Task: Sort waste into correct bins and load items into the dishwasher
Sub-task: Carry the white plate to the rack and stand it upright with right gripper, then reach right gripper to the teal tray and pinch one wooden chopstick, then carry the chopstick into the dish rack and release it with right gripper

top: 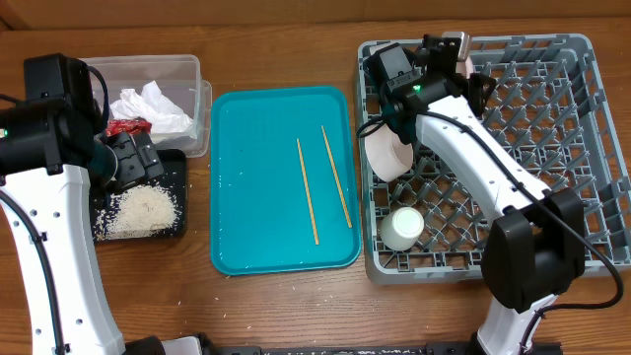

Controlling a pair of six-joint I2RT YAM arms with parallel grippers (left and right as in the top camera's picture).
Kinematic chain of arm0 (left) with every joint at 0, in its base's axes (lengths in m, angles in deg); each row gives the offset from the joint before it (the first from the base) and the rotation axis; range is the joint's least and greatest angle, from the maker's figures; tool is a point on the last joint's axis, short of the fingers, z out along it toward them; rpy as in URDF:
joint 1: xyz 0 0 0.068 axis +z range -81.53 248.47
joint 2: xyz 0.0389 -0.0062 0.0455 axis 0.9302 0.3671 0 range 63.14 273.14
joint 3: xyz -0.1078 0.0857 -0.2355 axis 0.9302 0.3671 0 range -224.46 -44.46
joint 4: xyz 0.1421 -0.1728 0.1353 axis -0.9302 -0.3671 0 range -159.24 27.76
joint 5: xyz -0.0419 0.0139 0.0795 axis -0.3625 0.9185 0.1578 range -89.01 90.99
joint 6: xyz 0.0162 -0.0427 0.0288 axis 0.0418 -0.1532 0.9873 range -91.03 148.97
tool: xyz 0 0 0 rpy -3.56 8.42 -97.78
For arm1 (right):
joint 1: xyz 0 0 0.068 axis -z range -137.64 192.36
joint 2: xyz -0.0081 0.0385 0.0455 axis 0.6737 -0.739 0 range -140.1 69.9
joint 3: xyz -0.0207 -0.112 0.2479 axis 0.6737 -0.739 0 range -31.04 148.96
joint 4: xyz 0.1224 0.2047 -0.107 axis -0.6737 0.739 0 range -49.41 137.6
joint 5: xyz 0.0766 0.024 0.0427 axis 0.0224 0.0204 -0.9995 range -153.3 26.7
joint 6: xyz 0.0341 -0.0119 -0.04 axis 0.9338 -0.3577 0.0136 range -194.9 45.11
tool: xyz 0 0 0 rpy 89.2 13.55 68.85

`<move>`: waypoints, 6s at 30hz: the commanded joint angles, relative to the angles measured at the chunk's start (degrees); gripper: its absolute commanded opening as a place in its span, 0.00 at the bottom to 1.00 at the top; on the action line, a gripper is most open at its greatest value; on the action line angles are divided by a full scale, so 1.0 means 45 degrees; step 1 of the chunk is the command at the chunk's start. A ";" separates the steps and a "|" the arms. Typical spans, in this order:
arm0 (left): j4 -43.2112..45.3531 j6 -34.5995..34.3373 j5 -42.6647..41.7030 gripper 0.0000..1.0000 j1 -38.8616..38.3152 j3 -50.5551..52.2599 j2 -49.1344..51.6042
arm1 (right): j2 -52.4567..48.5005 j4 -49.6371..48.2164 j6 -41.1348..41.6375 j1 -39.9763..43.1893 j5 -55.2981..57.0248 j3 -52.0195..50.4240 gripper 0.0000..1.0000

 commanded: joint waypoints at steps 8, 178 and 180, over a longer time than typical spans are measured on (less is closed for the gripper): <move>0.0010 -0.0121 0.0155 1.00 -0.0010 0.0019 0.0068 | 0.1933 0.0335 -0.0855 -0.0034 -0.3711 0.1389 0.85; 0.0010 -0.0121 0.0155 1.00 -0.0015 0.0019 0.0068 | 0.2137 0.2953 -0.2793 -0.0957 -1.5232 0.2885 0.80; 0.0015 -0.0121 0.0155 1.00 -0.0015 0.0019 0.0068 | 0.1695 0.2123 -0.2798 -0.1647 -1.5013 0.2880 0.80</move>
